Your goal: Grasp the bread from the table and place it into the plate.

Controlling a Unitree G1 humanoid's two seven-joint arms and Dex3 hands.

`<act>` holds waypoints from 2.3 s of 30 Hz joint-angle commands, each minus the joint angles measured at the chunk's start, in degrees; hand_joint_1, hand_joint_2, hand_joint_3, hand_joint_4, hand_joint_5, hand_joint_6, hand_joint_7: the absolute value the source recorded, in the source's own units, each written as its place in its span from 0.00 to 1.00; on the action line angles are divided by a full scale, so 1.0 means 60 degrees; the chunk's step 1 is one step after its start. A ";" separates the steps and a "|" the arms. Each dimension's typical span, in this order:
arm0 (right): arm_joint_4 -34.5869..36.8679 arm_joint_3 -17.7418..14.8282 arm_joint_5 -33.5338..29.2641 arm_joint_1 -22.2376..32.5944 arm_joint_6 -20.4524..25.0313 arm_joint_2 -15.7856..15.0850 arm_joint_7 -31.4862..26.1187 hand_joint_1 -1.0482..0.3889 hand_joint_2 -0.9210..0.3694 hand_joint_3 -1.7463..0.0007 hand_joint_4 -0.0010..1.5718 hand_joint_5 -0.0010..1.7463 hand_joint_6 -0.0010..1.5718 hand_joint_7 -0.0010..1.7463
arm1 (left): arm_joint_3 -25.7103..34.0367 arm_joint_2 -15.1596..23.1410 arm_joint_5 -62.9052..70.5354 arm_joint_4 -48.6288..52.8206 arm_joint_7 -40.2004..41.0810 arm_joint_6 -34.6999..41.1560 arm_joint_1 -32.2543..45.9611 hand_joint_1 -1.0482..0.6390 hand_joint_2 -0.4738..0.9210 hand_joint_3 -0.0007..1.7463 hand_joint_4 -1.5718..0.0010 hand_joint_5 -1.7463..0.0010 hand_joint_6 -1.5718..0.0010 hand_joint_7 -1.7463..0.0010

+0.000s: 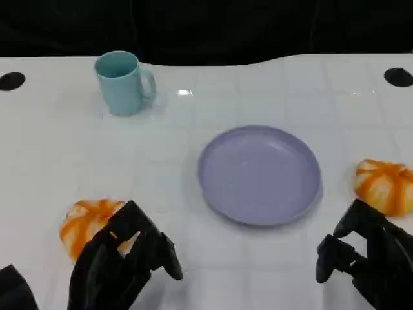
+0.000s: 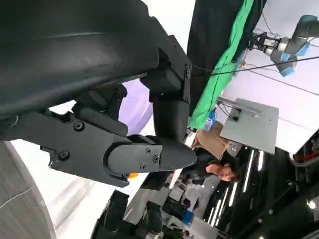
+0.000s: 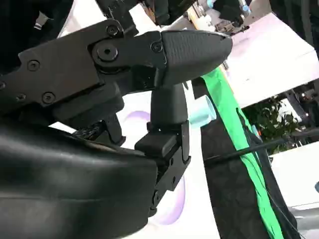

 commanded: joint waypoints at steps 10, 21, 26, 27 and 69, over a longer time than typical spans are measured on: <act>-0.0068 -0.0086 0.0023 -0.0003 -0.0076 -0.0113 -0.0002 0.32 0.00 0.79 0.48 1.00 0.38 0.92 | 0.0030 0.0088 0.0052 0.0012 -0.0093 -0.0061 -0.0015 0.28 1.00 0.23 0.48 0.00 0.64 0.00; -0.0006 -0.0065 -0.0004 0.0001 -0.0212 -0.0114 0.0104 0.32 0.00 0.78 0.48 1.00 0.38 0.92 | 0.0064 0.0176 0.0427 -0.0136 0.0152 -0.0288 -0.0043 0.27 1.00 0.22 0.51 0.00 0.66 0.01; -0.0036 -0.0084 0.0028 0.0011 -0.0143 -0.0113 0.0091 0.32 0.00 0.79 0.47 1.00 0.37 0.92 | 0.0030 0.0409 0.1343 -0.0471 0.0484 -0.0779 -0.0086 0.27 1.00 0.18 0.58 0.05 0.64 0.22; -0.0051 -0.0087 0.0037 0.0014 -0.0116 -0.0113 0.0080 0.32 0.00 0.79 0.47 1.00 0.37 0.92 | 0.0014 0.0473 0.1668 -0.0583 0.0624 -0.0961 -0.0094 0.28 1.00 0.15 0.62 0.10 0.58 0.47; -0.0092 -0.0042 0.0005 -0.0072 0.0004 -0.0148 -0.0022 0.31 0.00 0.78 0.48 1.00 0.38 0.92 | -0.2288 0.5715 1.4958 -0.3866 0.0308 0.1502 -0.1516 0.33 0.97 0.00 1.00 0.94 0.90 1.00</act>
